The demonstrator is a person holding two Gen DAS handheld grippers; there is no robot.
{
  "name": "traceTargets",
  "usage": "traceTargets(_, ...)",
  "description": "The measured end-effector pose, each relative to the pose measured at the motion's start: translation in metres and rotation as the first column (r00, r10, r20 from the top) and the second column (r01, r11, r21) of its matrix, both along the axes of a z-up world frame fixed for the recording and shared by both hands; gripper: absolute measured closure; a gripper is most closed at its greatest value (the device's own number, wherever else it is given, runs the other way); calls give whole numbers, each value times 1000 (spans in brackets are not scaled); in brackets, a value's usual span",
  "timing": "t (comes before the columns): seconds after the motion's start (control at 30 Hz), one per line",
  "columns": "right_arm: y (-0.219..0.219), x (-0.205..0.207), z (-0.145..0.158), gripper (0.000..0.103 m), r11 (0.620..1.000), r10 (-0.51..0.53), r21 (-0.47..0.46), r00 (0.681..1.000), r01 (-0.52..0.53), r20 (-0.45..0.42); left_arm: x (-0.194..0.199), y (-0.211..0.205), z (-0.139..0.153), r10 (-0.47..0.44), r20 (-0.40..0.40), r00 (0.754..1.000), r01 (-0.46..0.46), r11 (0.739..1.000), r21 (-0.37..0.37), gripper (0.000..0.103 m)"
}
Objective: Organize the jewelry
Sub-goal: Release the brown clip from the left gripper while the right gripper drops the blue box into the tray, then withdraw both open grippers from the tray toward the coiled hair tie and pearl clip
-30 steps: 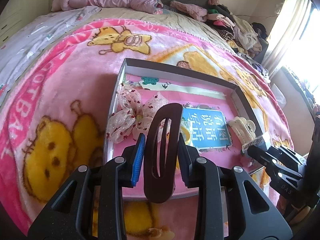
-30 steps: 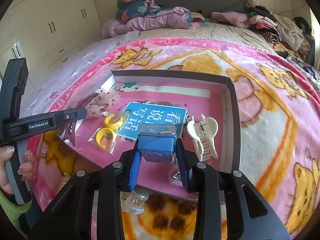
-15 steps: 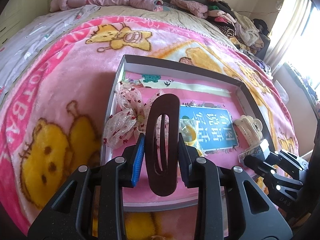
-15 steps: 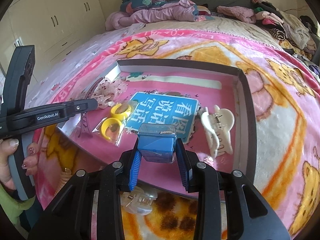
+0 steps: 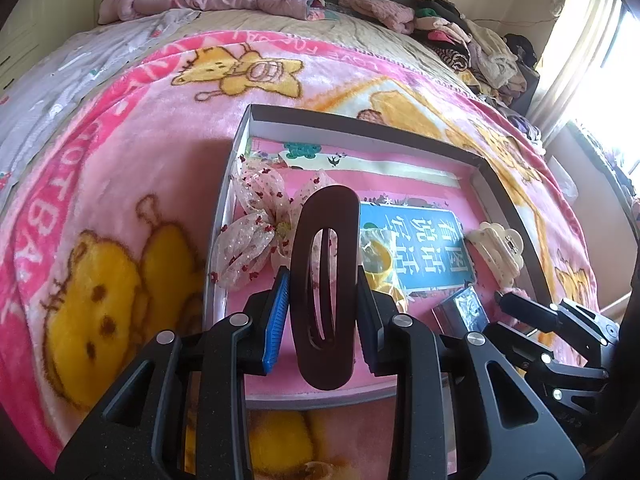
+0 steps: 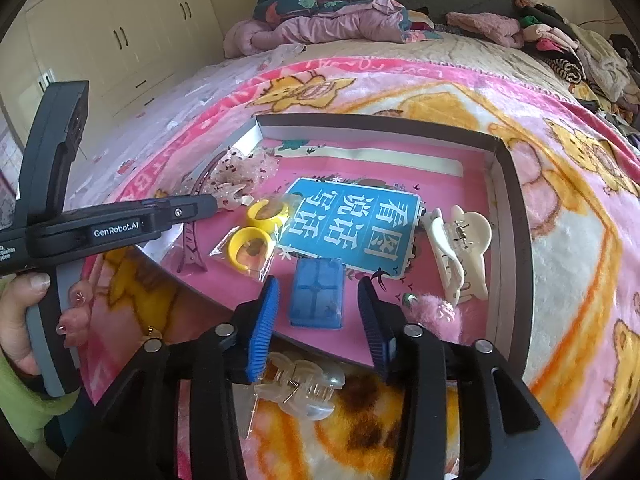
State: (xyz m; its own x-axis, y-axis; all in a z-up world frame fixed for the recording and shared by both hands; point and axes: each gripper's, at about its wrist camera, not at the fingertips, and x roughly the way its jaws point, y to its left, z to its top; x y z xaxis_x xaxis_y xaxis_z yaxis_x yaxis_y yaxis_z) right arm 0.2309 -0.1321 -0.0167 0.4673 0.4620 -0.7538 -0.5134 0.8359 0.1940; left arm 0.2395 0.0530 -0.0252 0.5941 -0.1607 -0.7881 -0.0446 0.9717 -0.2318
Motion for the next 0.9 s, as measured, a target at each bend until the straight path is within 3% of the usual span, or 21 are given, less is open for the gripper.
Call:
traceTargets(0.77,-21,-15,27,44,998,-59,9,996,58,68,-30,4,27,20,54,998,-19,1000,-11,60)
traceTargets(0.9,-25,-19,33,43,998,-70,11,994,70,82,-37,5,32,22,66,998,-21,1000,-20,49)
